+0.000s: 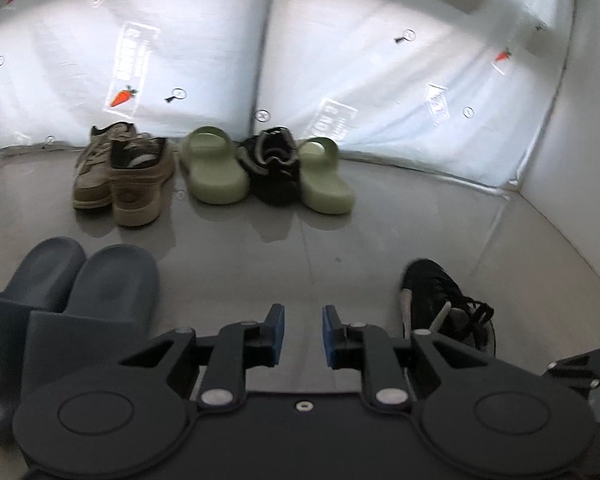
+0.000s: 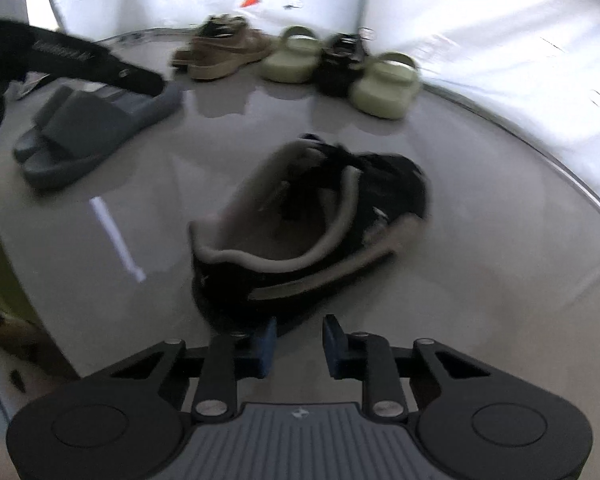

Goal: Organize scattered shoes
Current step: 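Grasp the black sneaker by its heel with the right tool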

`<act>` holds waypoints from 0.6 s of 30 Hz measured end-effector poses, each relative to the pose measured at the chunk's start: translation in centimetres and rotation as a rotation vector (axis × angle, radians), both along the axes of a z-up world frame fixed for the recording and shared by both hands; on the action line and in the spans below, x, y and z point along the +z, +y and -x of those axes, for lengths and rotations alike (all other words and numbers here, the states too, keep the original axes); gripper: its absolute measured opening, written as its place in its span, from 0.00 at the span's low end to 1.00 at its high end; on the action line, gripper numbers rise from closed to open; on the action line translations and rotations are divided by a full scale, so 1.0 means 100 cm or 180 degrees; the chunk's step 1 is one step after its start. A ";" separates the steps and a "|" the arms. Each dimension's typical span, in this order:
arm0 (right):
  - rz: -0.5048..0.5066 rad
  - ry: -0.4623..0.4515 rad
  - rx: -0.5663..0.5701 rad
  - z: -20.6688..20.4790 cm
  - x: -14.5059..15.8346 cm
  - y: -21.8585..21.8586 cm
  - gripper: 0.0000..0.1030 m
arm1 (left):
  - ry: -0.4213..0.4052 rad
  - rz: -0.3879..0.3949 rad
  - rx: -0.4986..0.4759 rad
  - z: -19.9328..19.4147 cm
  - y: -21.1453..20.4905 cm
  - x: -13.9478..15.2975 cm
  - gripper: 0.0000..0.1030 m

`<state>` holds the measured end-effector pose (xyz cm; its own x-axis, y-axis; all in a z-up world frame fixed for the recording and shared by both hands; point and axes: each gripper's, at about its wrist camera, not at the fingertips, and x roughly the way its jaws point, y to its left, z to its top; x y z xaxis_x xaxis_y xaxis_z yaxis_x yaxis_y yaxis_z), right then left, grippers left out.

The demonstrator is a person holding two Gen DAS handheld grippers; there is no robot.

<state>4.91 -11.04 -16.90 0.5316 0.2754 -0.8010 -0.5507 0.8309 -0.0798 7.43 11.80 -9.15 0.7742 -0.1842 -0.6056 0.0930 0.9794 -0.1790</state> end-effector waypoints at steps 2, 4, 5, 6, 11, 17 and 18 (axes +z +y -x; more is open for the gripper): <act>-0.0010 -0.0001 0.0234 -0.002 -0.001 0.022 0.27 | -0.0066 0.0006 0.0020 0.002 0.003 0.004 0.19; 0.0040 -0.0015 0.0401 -0.005 -0.002 0.040 0.27 | -0.0125 0.0011 0.0012 0.004 0.006 0.008 0.19; 0.0101 -0.0041 0.0507 -0.008 -0.002 0.051 0.27 | -0.0144 -0.0012 0.0007 0.004 0.008 0.009 0.19; 0.0156 -0.0070 0.0607 -0.011 -0.002 0.062 0.27 | -0.0161 -0.0038 0.0002 0.004 0.010 0.010 0.19; 0.0317 -0.0291 0.0954 -0.030 -0.008 0.114 0.27 | -0.0169 -0.0084 0.0029 0.004 0.016 0.009 0.19; 0.0194 -0.0437 0.0908 -0.058 -0.011 0.139 0.26 | -0.0216 -0.0049 0.0119 -0.003 0.023 0.010 0.19; 0.0118 -0.0436 0.0880 -0.058 -0.007 0.135 0.28 | -0.0219 -0.0034 0.0132 -0.004 0.023 0.010 0.19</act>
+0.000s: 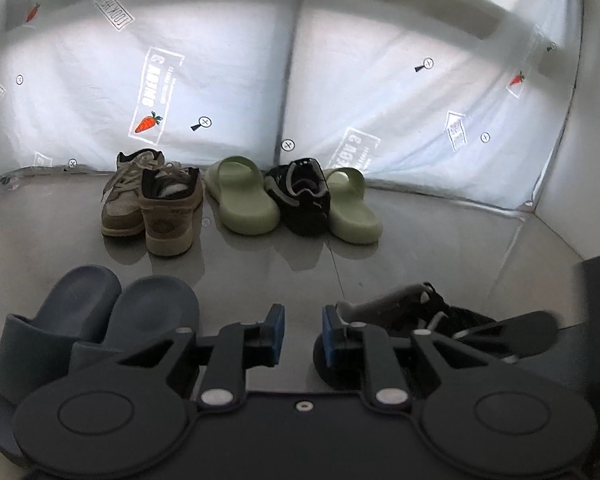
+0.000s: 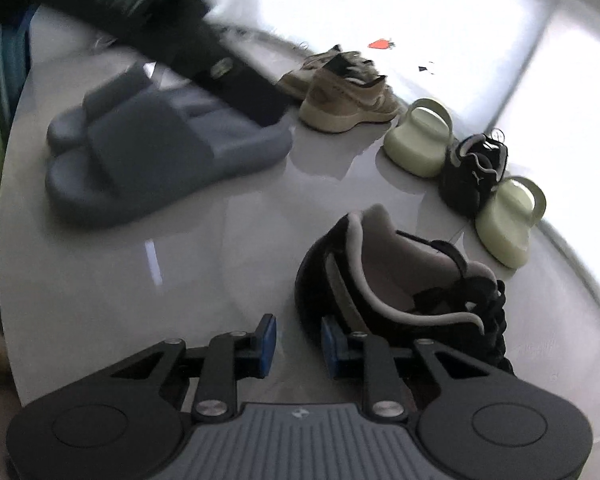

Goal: Organize scattered shoes
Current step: 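Grasp the black sneaker by its heel with the right tool, then carry the black sneaker beside the grey slides and stand it upright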

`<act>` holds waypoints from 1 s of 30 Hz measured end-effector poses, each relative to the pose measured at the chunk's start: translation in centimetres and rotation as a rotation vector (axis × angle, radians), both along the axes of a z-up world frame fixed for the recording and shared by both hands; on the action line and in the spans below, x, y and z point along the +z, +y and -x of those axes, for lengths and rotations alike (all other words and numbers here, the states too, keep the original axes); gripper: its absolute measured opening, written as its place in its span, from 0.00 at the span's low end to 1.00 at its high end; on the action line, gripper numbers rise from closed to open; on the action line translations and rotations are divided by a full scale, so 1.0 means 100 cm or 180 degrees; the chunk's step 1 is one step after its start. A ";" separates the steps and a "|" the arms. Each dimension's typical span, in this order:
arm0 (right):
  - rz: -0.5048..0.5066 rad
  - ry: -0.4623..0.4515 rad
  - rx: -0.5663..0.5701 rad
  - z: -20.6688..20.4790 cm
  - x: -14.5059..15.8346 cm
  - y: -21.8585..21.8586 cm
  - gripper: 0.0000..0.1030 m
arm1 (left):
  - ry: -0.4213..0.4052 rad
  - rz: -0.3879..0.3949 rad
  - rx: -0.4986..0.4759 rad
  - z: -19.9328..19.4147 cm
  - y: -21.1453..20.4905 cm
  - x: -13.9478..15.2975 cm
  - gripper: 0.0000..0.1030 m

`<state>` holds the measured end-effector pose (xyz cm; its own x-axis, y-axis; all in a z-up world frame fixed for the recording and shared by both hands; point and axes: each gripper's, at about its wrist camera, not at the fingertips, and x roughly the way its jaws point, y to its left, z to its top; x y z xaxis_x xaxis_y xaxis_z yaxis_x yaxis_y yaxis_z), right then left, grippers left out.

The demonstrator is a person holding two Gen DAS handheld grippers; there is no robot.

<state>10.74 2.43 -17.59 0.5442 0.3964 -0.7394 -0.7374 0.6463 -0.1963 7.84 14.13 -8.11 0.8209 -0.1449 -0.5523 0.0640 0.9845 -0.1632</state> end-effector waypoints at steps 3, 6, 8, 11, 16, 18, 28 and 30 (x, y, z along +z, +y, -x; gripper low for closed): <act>-0.0377 -0.0042 -0.0108 0.003 0.025 -0.028 0.46 | 0.0030 0.0035 -0.0015 -0.005 -0.001 -0.002 0.19; -0.0515 -0.0216 -0.0331 0.002 0.042 -0.066 0.82 | 0.0094 0.0067 -0.0058 -0.010 -0.003 -0.005 0.19; -0.0298 -0.0225 -0.0401 -0.013 0.033 -0.097 0.84 | 0.0105 0.0098 -0.0134 -0.012 -0.007 -0.005 0.19; 0.0006 -0.0057 -0.0388 -0.038 0.010 -0.121 0.84 | 0.0077 0.0081 -0.0209 -0.014 -0.013 -0.003 0.19; -0.0172 0.0319 -0.0437 -0.062 -0.003 -0.142 0.90 | 0.0065 0.0077 -0.0252 -0.017 -0.020 -0.003 0.19; -0.0338 0.0521 -0.0575 -0.069 -0.006 -0.147 0.89 | 0.0074 0.0094 -0.0233 -0.018 -0.021 -0.003 0.19; -0.0798 0.1046 -0.0939 -0.016 -0.002 -0.130 0.90 | 0.0144 0.0177 -0.0277 -0.021 -0.028 -0.009 0.19; -0.1007 0.1464 -0.0717 0.001 -0.005 -0.122 0.88 | 0.0131 0.0165 -0.0311 -0.020 -0.030 -0.009 0.19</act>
<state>10.64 -9.75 -18.11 0.2926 0.5477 -0.7839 -0.5392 0.7715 0.3377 9.83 11.12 -8.96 0.7784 -0.2523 -0.5748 0.1513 0.9641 -0.2183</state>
